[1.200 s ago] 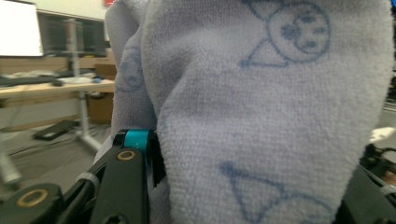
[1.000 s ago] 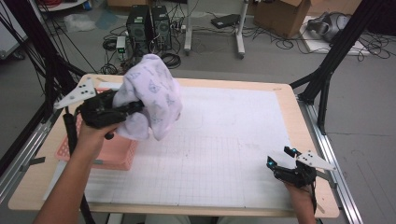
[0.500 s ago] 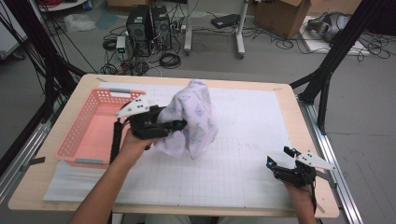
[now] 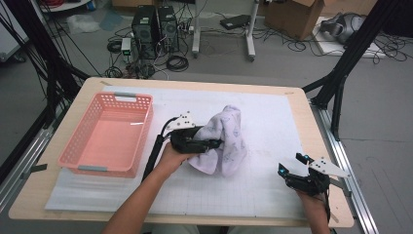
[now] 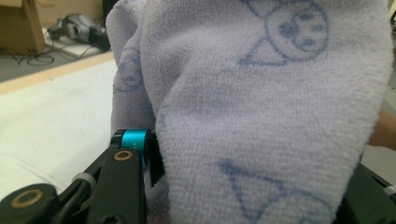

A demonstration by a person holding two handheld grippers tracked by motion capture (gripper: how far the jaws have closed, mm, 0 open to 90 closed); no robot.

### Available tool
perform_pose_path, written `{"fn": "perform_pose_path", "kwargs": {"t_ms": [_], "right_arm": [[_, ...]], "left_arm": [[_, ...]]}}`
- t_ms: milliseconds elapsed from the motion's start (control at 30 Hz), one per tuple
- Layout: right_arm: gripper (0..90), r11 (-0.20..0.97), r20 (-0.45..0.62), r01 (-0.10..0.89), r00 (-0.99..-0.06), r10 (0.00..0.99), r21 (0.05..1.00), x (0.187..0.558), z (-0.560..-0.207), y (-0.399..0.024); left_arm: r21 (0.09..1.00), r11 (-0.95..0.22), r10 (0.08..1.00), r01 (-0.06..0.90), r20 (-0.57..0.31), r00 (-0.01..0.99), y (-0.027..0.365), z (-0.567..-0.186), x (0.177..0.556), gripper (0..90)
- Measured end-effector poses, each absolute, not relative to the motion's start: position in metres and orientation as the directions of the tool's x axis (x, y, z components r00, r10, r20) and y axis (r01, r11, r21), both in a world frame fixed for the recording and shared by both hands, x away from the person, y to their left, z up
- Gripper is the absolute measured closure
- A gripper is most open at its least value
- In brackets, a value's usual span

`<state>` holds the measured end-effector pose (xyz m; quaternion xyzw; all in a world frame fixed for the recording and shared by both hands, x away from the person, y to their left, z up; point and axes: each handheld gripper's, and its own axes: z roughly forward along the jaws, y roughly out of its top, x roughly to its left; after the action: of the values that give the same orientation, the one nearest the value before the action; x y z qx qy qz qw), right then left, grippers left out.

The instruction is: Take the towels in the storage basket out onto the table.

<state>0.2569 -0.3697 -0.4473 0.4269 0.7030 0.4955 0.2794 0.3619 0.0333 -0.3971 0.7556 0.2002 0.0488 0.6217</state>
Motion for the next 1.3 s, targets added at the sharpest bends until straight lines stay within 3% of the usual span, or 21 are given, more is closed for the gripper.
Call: {"fn": "perform_pose_path", "kwargs": {"t_ms": [300, 467, 567, 767, 1033, 1300], "right_arm": [[16.1, 0.148, 0.026, 0.320, -0.481, 0.876, 0.936, 0.257, -0.447, -0.370], [16.1, 0.142, 0.032, 0.324, -0.478, 0.878, 0.935, 0.257, -0.447, -0.370], [16.1, 0.141, 0.035, 0.327, -0.478, 0.878, 0.935, 0.257, -0.447, -0.370], [16.1, 0.148, 0.026, 0.325, -0.476, 0.879, 0.934, 0.257, -0.447, -0.369], [16.1, 0.155, 0.022, 0.331, -0.475, 0.880, 0.931, 0.257, -0.447, -0.368], [16.1, 0.161, 0.014, 0.323, -0.478, 0.878, 0.933, 0.257, -0.447, -0.368]], "left_arm": [[0.932, -0.246, 0.417, 0.268, -0.147, 0.897, 0.021, -0.420, 0.373, 47.8], [0.902, -0.234, 0.515, 0.362, -0.201, 0.833, 0.028, -0.421, 0.379, 26.3], [0.908, -0.214, 0.547, 0.360, -0.194, 0.814, 0.039, -0.413, 0.373, 16.6], [0.938, -0.111, 0.576, 0.329, -0.209, 0.790, 0.069, -0.408, 0.349, 17.0], [0.943, -0.134, 0.608, 0.306, -0.166, 0.777, 0.088, -0.424, 0.323, 17.4], [0.943, -0.102, 0.639, 0.316, -0.181, 0.747, 0.103, -0.440, 0.314, 17.8]]}}
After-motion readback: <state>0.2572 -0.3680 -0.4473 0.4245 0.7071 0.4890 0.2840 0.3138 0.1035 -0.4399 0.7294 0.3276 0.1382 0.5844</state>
